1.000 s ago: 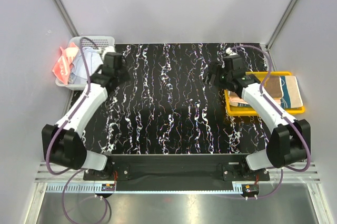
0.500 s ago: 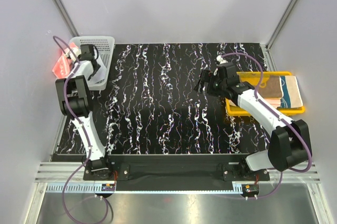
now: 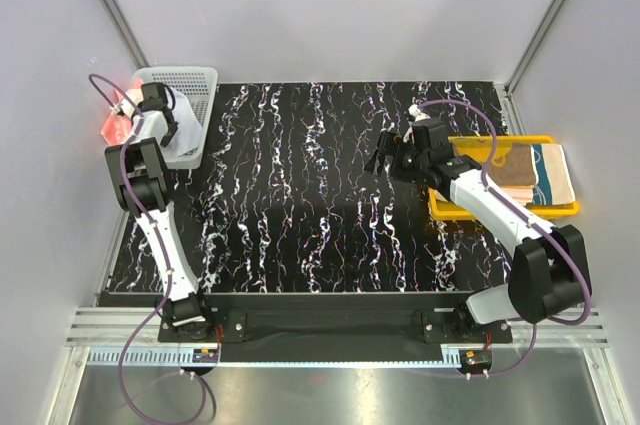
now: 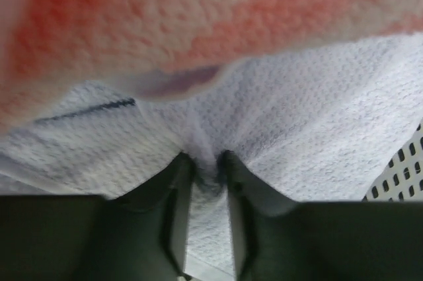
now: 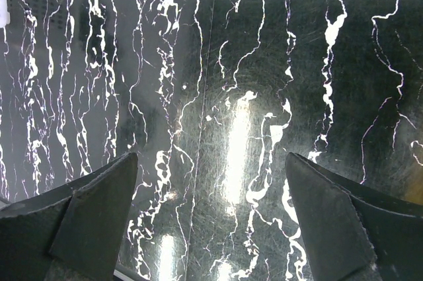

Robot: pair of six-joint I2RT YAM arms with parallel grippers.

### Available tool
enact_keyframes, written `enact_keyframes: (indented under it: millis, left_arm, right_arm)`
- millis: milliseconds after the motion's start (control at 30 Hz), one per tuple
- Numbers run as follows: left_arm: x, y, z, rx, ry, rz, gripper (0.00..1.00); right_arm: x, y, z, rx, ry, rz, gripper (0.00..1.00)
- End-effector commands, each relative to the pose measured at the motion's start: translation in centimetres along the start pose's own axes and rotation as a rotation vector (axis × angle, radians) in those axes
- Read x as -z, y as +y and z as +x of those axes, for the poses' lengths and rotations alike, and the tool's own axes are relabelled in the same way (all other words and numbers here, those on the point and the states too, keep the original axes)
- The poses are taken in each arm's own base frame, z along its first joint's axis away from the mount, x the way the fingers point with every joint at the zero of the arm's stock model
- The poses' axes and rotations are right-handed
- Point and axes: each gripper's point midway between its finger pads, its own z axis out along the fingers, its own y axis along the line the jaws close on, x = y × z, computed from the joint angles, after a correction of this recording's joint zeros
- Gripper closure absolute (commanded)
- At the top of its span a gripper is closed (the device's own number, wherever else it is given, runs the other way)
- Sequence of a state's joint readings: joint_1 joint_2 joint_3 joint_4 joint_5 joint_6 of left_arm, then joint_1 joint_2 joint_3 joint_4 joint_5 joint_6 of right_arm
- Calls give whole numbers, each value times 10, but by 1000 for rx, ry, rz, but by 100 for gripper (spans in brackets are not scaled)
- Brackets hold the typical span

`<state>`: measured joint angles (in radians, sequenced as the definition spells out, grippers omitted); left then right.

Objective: Fold and stack the towels
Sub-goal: Grab crumpled towel

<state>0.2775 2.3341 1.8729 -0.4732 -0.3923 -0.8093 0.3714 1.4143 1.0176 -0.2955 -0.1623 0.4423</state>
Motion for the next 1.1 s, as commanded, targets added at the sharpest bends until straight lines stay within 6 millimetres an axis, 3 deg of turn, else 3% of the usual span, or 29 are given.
enact_keyframes:
  millis: [0,33,100,233,367,533,700,900,1033,1067]
  left_arm:
    - [-3,-8,2,45,28,54,80]
    - [-1,-6,5,49,35,56,92]
    - [1,-12,4,65,38,95,100]
    - [26,-27,-10,104,-2,214,100]
    - [73,-46,-37,158,-105,386,100]
    - [133,-43,-55,192,-200,507,100]
    - [171,-40,-54,218,-239,603,100]
    - [208,-38,-33,203,-237,719,100]
    - [250,-46,-24,156,-258,812,100]
    - [269,-46,-29,155,-280,845,100]
  right_arm:
    - [-1,14,-10,18,-27,-51,0]
    - [0,14,-10,17,-24,-52,0]
    - [0,15,-10,18,-26,-52,0]
    - [1,15,-11,19,-30,-55,0]
    - [2,16,-11,21,-31,-59,0]
    - [2,16,-13,22,-39,-56,0]
    - [-1,15,-13,22,-34,-53,0]
    - [0,17,-17,27,-43,-56,0]
    - [0,16,-18,28,-45,-49,0]
    - [1,16,-19,31,-47,-46,0]
